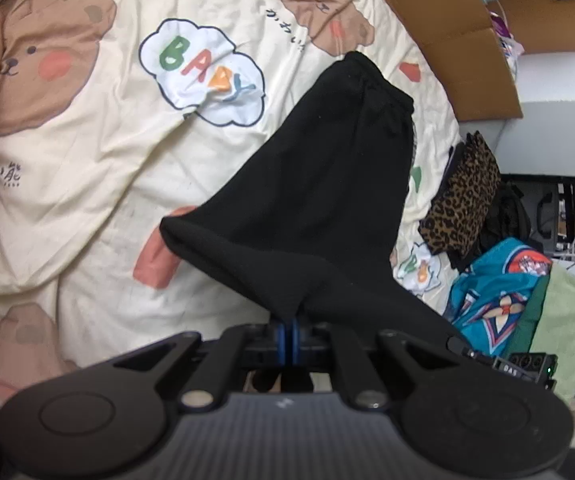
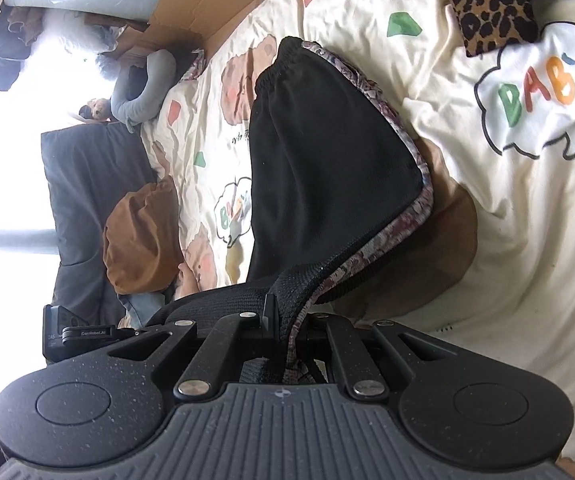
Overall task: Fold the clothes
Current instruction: 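Lower the held shorts onto the duvet with both grippers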
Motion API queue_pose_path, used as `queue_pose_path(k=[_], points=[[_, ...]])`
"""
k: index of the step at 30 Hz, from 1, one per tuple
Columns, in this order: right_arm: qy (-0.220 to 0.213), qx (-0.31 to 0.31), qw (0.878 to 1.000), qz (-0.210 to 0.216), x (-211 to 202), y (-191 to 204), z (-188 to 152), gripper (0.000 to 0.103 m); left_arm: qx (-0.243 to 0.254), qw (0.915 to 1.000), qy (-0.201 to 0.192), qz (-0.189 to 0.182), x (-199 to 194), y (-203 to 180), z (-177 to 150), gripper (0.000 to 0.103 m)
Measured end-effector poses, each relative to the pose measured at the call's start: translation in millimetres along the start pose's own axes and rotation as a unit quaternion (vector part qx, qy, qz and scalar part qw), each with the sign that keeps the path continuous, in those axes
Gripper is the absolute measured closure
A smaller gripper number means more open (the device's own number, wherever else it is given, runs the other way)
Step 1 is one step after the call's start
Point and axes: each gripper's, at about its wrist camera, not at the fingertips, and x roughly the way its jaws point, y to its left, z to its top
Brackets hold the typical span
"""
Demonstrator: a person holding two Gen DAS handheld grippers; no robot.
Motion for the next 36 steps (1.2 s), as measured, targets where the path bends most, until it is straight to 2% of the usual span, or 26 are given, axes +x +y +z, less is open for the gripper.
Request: queue_pose_path(k=[8, 20, 36], points=[[-0.006, -0.014, 1.000, 0.003, 16.7, 5.7, 29.3, 0.101, -0.002, 0.9999, -0.010, -0.007, 12.8, 3.5, 30.7, 0.100], [-0.009, -0.039, 0.999, 0.004, 60.4, -0.1, 85.5, 0.101, 0.013, 0.9999, -0.009, 0.005, 48.9, 5.7, 90.2, 0.100], [-0.006, -0.043, 0.999, -0.022, 116.0, -37.1, 145.2, 0.101, 0.068, 0.9964, 0.001, 0.051, 112.5, -2.5, 158.7, 0.100]])
